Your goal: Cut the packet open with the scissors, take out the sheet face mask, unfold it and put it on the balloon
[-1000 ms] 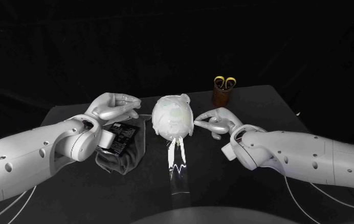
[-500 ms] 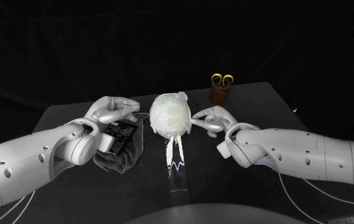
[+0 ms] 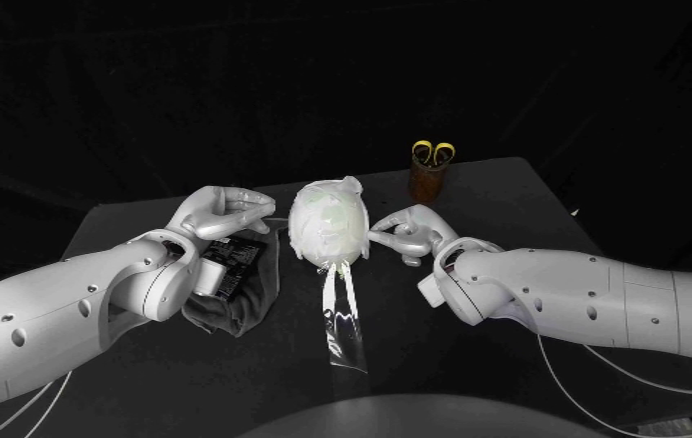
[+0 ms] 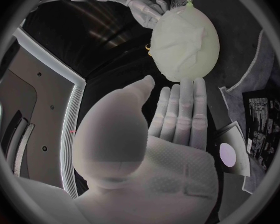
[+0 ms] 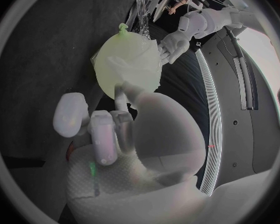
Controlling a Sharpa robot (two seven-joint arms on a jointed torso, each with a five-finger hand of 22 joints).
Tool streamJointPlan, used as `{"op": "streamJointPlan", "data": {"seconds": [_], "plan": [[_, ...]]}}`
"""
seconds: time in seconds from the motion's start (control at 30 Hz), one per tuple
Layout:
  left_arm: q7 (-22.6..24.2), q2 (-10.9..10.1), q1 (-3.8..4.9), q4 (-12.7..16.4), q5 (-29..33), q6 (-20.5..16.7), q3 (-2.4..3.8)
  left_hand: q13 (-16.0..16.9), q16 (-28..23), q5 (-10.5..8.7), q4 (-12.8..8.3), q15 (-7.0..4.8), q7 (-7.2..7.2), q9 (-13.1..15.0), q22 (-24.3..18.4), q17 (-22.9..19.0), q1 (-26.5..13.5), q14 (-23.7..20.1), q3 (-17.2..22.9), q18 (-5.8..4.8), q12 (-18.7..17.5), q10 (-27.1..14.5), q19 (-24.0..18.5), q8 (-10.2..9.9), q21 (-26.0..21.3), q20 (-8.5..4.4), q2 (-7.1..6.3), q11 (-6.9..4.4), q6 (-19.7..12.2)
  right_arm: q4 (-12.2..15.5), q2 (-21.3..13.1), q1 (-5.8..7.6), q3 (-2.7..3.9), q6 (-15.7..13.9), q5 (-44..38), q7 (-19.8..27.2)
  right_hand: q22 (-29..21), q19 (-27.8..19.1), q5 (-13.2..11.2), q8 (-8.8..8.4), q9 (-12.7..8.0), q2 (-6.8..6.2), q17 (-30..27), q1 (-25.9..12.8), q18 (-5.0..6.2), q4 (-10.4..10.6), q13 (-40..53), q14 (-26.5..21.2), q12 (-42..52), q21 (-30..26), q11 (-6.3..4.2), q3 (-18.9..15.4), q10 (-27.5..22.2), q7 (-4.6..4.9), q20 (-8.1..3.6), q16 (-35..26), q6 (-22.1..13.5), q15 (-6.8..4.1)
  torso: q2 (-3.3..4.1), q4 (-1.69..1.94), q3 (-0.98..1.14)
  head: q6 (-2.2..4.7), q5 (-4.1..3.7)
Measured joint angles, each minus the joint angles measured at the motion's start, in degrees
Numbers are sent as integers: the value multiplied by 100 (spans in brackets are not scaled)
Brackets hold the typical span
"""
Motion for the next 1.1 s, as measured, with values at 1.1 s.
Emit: {"op": "streamJointPlan", "data": {"seconds": [1.1], "plan": [[177,69,-2,26,-99,-101,1,-8,-656,0,16,241,56,-35,-353,-234,307,-1092,-111,-180,-66,-295,-1147,0,-750,364,12,141,-57,-127,-122,4,1,-423,-639,-919,-371,-428,3,491,547,-10,0,-149,103,-541,-1,10,-568,-797,-45,965,-7,43,-133,-44,-300,-82,-5,-3,-4,1,-34]]}}
